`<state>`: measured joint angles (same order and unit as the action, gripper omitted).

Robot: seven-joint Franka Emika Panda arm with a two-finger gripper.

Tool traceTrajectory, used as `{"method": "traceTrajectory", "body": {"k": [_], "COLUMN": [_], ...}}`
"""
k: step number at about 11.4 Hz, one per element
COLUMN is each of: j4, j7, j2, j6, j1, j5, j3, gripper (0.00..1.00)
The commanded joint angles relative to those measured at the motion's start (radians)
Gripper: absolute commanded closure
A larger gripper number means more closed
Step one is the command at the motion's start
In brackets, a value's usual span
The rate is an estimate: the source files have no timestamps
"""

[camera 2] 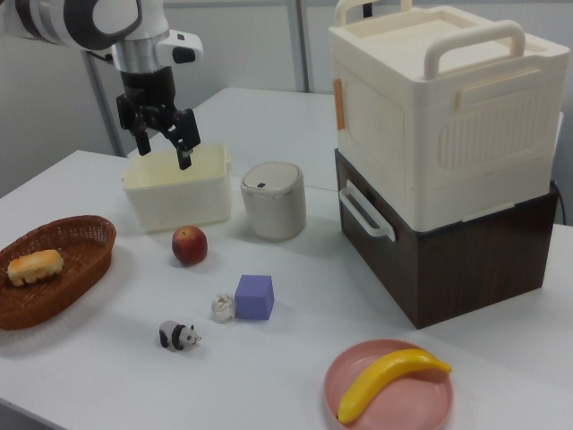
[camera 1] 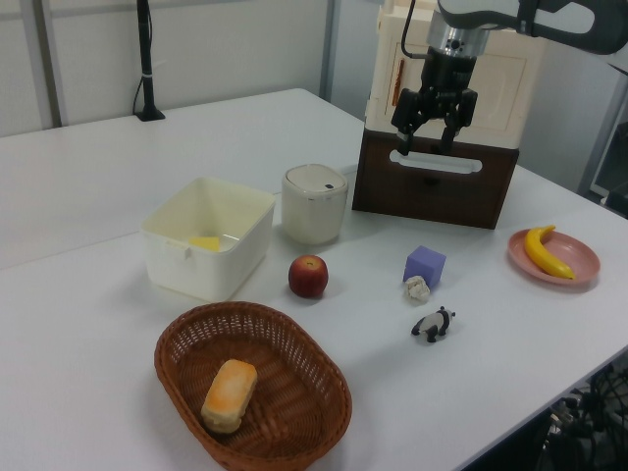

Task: Open the trash can

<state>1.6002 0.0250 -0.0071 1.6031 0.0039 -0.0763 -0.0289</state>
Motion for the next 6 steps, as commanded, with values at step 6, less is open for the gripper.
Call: {"method": "traceTrajectory", "body": {"k": [6], "j4": [0.049], "j7": [-0.02], "j2": [-0.016], "j6": [0.078], "j1": [0.011], "j5": [-0.008], "j3": [-0.008], "gripper": [0.0]}}
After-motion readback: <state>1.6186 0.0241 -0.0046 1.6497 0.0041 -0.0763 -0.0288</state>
